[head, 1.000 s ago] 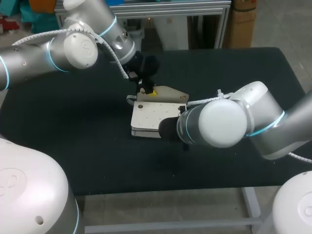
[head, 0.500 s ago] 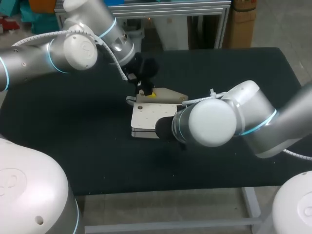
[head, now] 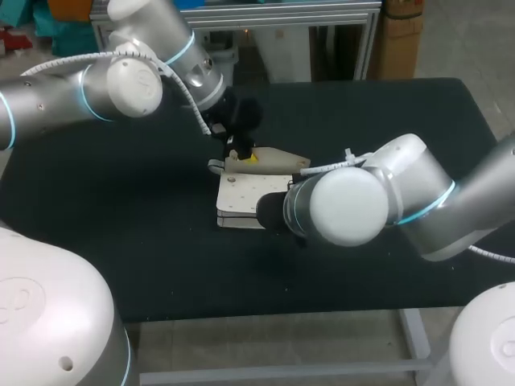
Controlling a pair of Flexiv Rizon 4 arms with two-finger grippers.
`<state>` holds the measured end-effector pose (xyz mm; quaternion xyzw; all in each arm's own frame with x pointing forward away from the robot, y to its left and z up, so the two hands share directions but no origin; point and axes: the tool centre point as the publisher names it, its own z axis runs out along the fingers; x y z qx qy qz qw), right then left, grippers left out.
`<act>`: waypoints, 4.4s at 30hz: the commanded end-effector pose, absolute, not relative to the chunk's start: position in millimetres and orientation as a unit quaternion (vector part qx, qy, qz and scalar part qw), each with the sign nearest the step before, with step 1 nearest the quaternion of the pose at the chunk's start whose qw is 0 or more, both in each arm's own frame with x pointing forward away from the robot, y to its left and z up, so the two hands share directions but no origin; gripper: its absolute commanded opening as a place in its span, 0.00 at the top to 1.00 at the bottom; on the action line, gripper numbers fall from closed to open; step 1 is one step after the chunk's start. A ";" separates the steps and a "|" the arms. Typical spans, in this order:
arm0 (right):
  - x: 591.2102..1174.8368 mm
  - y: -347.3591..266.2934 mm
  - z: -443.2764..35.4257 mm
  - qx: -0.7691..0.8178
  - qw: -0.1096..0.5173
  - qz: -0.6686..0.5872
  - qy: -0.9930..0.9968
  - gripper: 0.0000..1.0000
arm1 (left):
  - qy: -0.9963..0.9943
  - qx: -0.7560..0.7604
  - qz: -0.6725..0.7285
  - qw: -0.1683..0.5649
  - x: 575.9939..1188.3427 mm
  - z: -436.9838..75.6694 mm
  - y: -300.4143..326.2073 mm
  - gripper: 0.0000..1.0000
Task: Pick up the bag, open it, inspect its contents, close it, and place it on the opposite side
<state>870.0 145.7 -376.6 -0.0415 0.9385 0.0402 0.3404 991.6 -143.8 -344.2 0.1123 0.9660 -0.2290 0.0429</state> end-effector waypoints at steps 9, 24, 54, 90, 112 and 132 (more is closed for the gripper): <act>869.9 146.2 -382.3 -0.030 0.342 0.038 0.939 1.00 | 0.947 0.159 -0.252 0.123 962.0 -356.7 -141.9 1.00; 870.8 145.2 -382.4 -0.025 0.341 0.037 0.939 1.00 | 0.934 0.196 -0.252 0.161 943.3 -363.8 -146.2 1.00; 870.8 145.2 -382.4 -0.025 0.341 0.037 0.939 1.00 | 0.936 0.144 -0.269 0.176 957.2 -333.7 -144.0 0.91; 870.8 145.2 -382.4 -0.025 0.341 0.037 0.939 1.00 | 0.943 0.229 -0.214 0.109 921.9 -379.4 -147.6 1.00; 870.8 145.2 -382.4 -0.025 0.341 0.037 0.939 1.00 | 0.930 0.215 -0.252 0.162 925.0 -347.4 -135.2 0.82; 870.8 145.2 -382.4 -0.025 0.341 0.037 0.939 1.00 | 0.935 0.246 -0.222 0.125 911.6 -369.2 -136.6 1.00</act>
